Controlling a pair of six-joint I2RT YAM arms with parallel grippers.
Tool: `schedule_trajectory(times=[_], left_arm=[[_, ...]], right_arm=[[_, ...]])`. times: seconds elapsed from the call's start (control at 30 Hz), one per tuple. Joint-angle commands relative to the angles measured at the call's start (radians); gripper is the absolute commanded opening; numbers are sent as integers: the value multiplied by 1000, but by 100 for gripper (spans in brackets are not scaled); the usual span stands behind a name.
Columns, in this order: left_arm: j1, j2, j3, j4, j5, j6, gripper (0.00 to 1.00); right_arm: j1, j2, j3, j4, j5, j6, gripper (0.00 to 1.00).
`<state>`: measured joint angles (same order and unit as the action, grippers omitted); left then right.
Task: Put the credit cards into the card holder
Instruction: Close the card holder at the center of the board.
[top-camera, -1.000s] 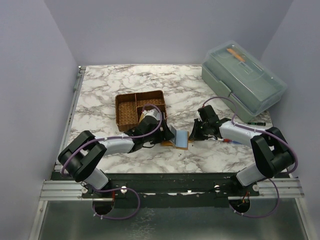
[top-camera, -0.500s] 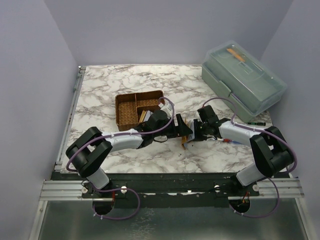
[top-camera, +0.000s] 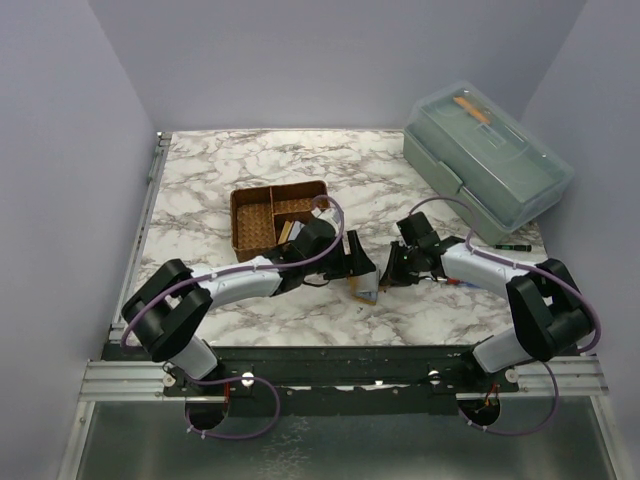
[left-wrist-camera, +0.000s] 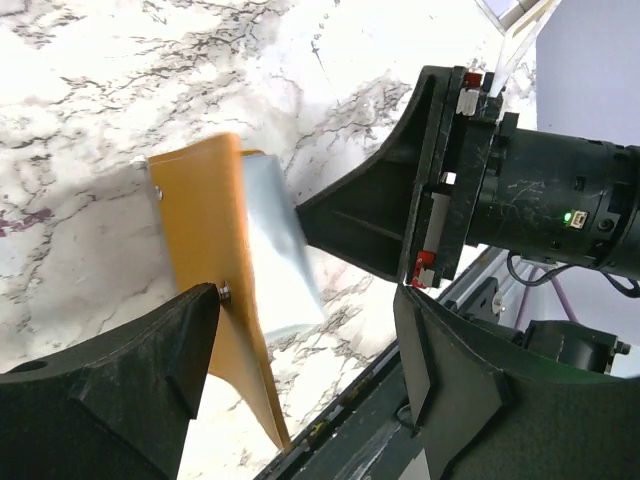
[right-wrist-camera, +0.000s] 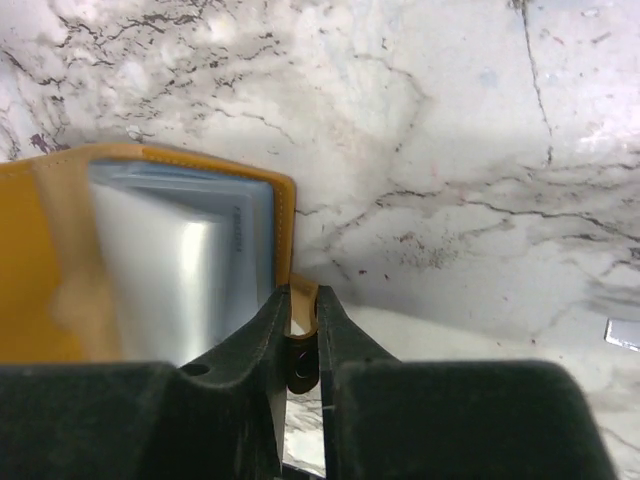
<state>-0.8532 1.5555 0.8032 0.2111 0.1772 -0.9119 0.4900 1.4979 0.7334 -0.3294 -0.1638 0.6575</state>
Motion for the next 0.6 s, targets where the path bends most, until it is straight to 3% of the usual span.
schedule_trajectory(times=[0.0,0.2,0.37,0.57], left_arm=[[-6,-49,68,-162,-59,85,77],[-6,57,89,-59,78,62,77],[-10,99,131,-38,113,65,76],[-15,147,121,19,179,19,76]], right_arm=[[7,-23,10,-88,41,-2,21],[7,-24,14,-99,54,7,23],[7,-77,5,-125,63,24,32],[7,-106,22,-177,110,34,34]])
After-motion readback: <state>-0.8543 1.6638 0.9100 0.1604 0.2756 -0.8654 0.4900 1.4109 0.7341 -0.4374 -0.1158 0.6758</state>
